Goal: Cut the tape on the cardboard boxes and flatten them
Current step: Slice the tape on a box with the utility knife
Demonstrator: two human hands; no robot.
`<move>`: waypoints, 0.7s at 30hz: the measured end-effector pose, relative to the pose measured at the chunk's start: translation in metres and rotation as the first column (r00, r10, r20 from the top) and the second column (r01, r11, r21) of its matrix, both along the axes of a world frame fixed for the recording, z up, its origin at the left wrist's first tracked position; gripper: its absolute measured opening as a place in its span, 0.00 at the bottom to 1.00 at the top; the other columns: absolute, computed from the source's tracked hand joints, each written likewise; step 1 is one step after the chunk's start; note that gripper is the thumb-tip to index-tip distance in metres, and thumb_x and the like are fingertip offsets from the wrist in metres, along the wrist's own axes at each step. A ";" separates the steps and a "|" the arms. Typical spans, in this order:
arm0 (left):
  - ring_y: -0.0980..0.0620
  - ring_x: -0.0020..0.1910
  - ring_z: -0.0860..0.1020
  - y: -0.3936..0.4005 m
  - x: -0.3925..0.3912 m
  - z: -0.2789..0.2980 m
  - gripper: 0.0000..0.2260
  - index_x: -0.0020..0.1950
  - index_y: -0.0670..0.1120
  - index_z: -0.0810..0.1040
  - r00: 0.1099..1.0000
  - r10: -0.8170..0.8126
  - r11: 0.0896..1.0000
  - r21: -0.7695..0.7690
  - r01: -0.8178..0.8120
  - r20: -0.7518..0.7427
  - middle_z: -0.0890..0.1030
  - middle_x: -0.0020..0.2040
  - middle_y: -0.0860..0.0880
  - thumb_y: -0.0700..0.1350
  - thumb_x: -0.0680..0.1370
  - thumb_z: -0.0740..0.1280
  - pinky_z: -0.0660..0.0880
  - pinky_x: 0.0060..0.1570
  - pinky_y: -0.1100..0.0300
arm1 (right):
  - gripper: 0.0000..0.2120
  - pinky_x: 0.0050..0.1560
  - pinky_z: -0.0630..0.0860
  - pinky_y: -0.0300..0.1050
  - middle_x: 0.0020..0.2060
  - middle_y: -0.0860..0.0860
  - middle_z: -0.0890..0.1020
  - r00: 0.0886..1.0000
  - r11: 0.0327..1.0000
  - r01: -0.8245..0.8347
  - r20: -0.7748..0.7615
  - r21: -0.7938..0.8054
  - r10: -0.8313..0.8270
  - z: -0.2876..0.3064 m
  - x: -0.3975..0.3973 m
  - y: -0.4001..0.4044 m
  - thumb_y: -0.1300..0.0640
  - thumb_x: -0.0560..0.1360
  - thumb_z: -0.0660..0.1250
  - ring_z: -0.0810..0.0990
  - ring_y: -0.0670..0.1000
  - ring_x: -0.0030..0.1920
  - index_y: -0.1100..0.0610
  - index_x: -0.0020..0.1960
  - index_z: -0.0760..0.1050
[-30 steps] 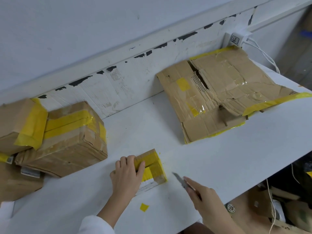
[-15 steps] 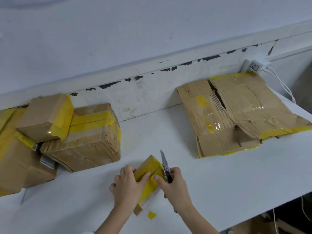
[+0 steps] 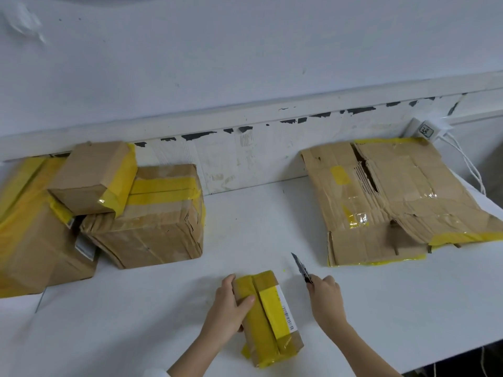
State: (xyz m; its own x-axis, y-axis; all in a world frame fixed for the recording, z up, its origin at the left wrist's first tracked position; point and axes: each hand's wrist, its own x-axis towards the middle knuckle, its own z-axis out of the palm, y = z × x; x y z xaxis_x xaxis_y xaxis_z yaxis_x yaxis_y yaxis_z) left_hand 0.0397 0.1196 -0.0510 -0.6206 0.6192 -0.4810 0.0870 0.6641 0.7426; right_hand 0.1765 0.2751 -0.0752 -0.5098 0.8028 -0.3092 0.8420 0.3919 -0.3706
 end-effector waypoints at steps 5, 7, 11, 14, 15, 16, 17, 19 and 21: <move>0.48 0.60 0.72 0.000 -0.001 -0.003 0.28 0.74 0.49 0.55 1.000 -0.005 1.000 0.003 0.005 -0.002 0.65 0.68 0.47 0.50 0.78 0.65 0.80 0.43 0.53 | 0.15 0.51 0.67 0.40 0.52 0.53 0.71 0.998 0.998 -0.048 0.028 0.032 0.047 -0.016 0.003 -0.002 0.58 0.83 0.50 0.69 0.54 0.56 0.54 0.67 0.66; 0.50 0.57 0.72 0.000 -0.002 -0.003 0.28 0.74 0.50 0.55 1.000 -0.006 1.000 0.010 0.006 0.000 0.65 0.67 0.47 0.51 0.78 0.65 0.78 0.35 0.61 | 0.15 0.53 0.67 0.39 0.55 0.53 0.71 0.996 0.996 -0.074 0.044 0.049 0.072 -0.019 0.002 -0.004 0.58 0.83 0.49 0.69 0.52 0.56 0.54 0.68 0.63; 0.49 0.57 0.73 -0.001 -0.001 -0.003 0.28 0.73 0.49 0.56 1.000 -0.002 1.000 0.027 0.001 0.006 0.66 0.67 0.47 0.51 0.77 0.65 0.76 0.30 0.63 | 0.15 0.55 0.67 0.37 0.58 0.53 0.68 0.978 0.984 -0.142 0.172 0.110 0.122 -0.016 -0.003 -0.007 0.61 0.82 0.51 0.69 0.51 0.58 0.56 0.68 0.61; 0.48 0.56 0.74 -0.001 -0.002 -0.001 0.28 0.73 0.48 0.57 1.000 0.011 0.999 0.035 -0.012 0.025 0.68 0.66 0.46 0.50 0.77 0.66 0.76 0.32 0.61 | 0.18 0.57 0.71 0.41 0.61 0.54 0.68 0.971 0.977 -0.148 0.211 0.150 0.115 0.006 -0.009 -0.010 0.53 0.82 0.52 0.68 0.53 0.61 0.57 0.70 0.60; 0.47 0.56 0.75 -0.001 -0.002 0.000 0.28 0.72 0.48 0.57 1.000 0.009 1.000 0.028 -0.010 0.026 0.69 0.64 0.46 0.49 0.77 0.66 0.78 0.35 0.58 | 0.20 0.58 0.70 0.42 0.62 0.55 0.67 0.980 0.981 -0.156 0.145 0.120 0.138 0.014 -0.012 -0.012 0.50 0.82 0.52 0.67 0.53 0.62 0.56 0.72 0.59; 0.46 0.56 0.76 0.000 -0.003 0.002 0.26 0.71 0.48 0.58 0.999 0.006 1.000 0.023 -0.007 0.031 0.71 0.63 0.47 0.49 0.77 0.66 0.78 0.37 0.57 | 0.23 0.60 0.69 0.43 0.63 0.56 0.67 0.983 0.982 -0.178 0.046 0.059 0.175 0.021 -0.014 -0.015 0.48 0.82 0.53 0.66 0.55 0.64 0.56 0.74 0.57; 0.47 0.54 0.77 0.000 -0.003 0.004 0.24 0.69 0.47 0.60 0.999 0.004 1.000 0.021 -0.005 0.046 0.73 0.60 0.48 0.49 0.77 0.66 0.78 0.37 0.57 | 0.26 0.63 0.66 0.44 0.66 0.56 0.66 0.975 0.976 -0.216 -0.052 -0.014 0.215 0.029 -0.016 -0.020 0.47 0.81 0.54 0.65 0.55 0.66 0.55 0.75 0.55; 0.51 0.44 0.78 0.000 -0.002 0.007 0.20 0.65 0.45 0.64 0.997 0.000 1.000 0.018 -0.002 0.079 0.76 0.51 0.51 0.49 0.77 0.66 0.74 0.28 0.65 | 0.31 0.68 0.62 0.45 0.71 0.55 0.60 0.944 0.944 -0.318 -0.125 -0.087 0.307 0.045 -0.020 -0.037 0.45 0.79 0.57 0.60 0.56 0.70 0.54 0.76 0.51; 0.56 0.35 0.76 0.000 0.000 0.010 0.15 0.60 0.46 0.69 0.998 -0.012 1.000 0.011 0.011 0.057 0.76 0.43 0.52 0.49 0.77 0.66 0.68 0.23 0.69 | 0.36 0.68 0.63 0.44 0.71 0.52 0.59 0.917 0.913 -0.397 -0.074 -0.097 0.391 0.057 -0.021 -0.052 0.45 0.76 0.61 0.60 0.54 0.71 0.54 0.77 0.47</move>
State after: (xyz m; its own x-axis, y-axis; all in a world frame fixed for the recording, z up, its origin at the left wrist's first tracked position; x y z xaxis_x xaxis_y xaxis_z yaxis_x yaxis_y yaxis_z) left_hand 0.0394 0.1196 -0.0411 -0.5852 0.6315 -0.5086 0.0520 0.6551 0.7537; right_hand 0.1555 0.2230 -0.0185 -0.7955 0.4966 -0.3472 0.6059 0.6430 -0.4685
